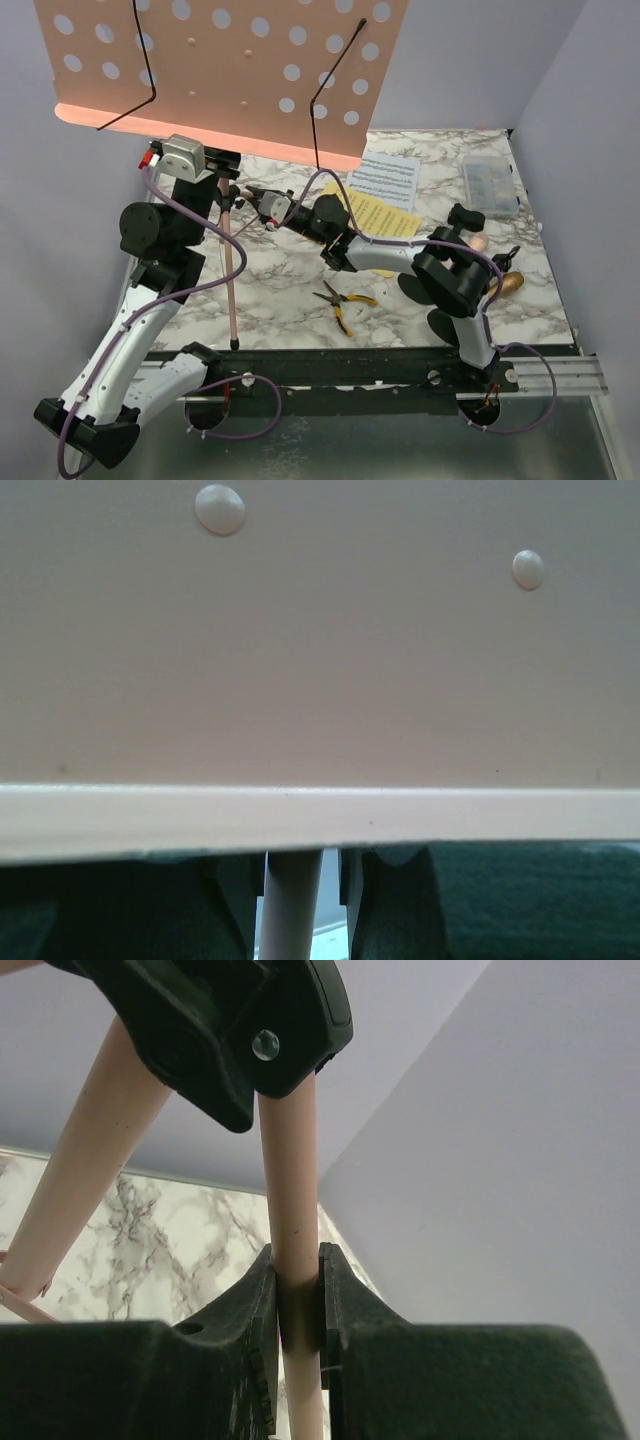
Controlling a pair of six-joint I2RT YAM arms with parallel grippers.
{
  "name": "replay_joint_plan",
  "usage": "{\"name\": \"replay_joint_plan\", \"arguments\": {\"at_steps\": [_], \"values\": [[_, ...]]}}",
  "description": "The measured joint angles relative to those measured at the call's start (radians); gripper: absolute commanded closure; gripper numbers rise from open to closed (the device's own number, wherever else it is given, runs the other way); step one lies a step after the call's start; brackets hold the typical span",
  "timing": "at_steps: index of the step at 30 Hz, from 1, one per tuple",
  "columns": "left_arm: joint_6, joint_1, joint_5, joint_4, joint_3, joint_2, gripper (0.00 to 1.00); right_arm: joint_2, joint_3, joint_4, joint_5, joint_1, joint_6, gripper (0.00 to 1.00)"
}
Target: Set up the instrument practice props
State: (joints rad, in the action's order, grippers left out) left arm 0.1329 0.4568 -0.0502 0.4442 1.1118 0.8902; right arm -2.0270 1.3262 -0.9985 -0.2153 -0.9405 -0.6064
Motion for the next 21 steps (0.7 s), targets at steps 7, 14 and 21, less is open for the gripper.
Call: {"name": "replay_joint_plan", "arguments": {"at_steps": [7,14,21], "values": [[0.023,-0.003,-0.099,0.074,-0.108,0.0,1.0,-0.08,0.072,0.069,-0.122,0.047,-0.005,1.0],[-0.007,-0.004,-0.183,0.223,-0.254,0.0,1.0,-0.145,0.157,0.192,-0.248,0.124,-0.044,0.99],[-0.052,-0.008,-0.234,0.372,-0.377,0.021,1.0,-0.223,0.224,0.228,-0.293,0.169,-0.07,0.99]]}}
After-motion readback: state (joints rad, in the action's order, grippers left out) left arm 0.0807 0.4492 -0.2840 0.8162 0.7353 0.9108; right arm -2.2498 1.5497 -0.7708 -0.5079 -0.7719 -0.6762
